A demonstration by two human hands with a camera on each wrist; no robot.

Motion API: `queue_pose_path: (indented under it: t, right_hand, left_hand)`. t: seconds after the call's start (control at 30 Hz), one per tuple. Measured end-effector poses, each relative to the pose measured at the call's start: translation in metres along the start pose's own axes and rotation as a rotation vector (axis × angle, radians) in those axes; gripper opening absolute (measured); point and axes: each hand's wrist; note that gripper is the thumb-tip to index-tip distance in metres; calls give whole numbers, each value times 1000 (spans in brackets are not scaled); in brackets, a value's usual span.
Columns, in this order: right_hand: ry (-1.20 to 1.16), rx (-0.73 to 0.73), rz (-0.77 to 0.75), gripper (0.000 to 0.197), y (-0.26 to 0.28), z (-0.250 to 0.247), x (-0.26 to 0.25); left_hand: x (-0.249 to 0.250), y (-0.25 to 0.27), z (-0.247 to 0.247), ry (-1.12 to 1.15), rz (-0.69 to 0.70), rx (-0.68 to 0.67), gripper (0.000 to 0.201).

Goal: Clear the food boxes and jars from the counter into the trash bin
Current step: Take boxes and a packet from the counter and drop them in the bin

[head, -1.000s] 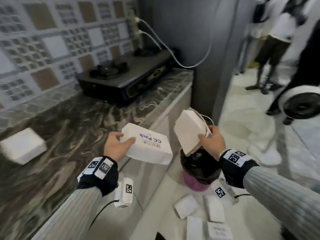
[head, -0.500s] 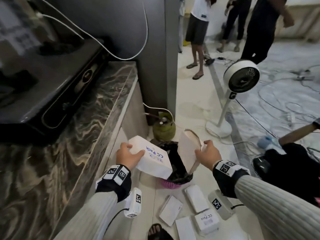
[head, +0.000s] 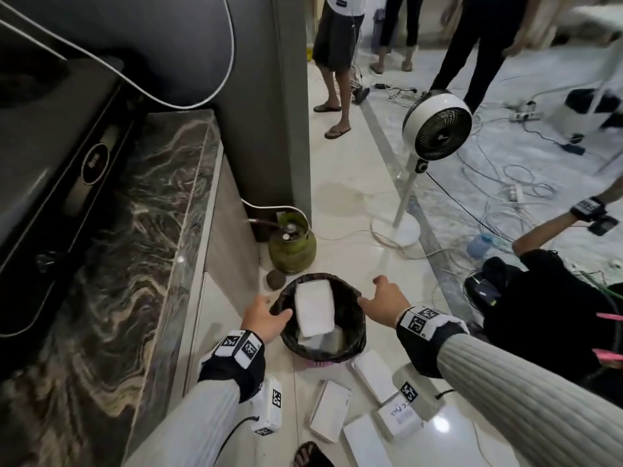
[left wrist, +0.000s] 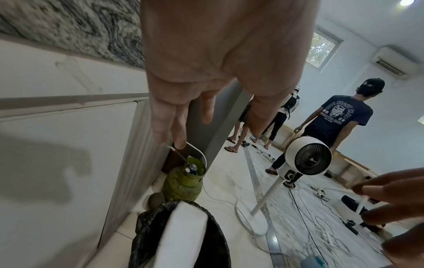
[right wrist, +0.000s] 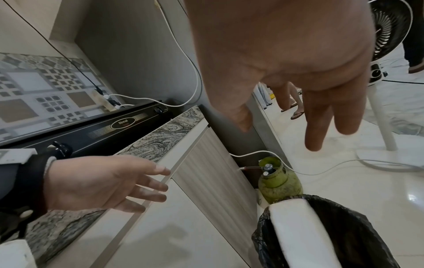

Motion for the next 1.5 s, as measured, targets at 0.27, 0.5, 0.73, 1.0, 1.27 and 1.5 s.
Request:
queue_pose_path:
  t: [0.27,0.5,0.73,1.0,1.27,1.5]
  right_hand:
    - [60,-39,-146,56,28,-2,-8]
    - [132,-87,-407,53,100,-7,2]
    - [131,-211,-718,46,205,11,-18]
    - [216,-418,-1132,51,376,76,-91]
    - [348,-604,-1414,52,554,177,-124]
    - [440,-766,-1558,56,707,266,-133]
  left_hand:
    - [-15,47,-21,-19,31,120,63]
    - [-49,158,-22,68,36,324,58]
    - [-108,307,-44,182,-23,609,53]
    - [-224,497,-91,257,-296,963,53]
    - [-354,674,-94,282,-679,1205,56]
    - [-468,793,-105,325,-917,1289,65]
Point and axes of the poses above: each hand's wrist, its own y-axis away from the middle knuckle, its own z-axis out of the palm, x = y × z, and after that the axes turned 4 degrees about x, right-handed
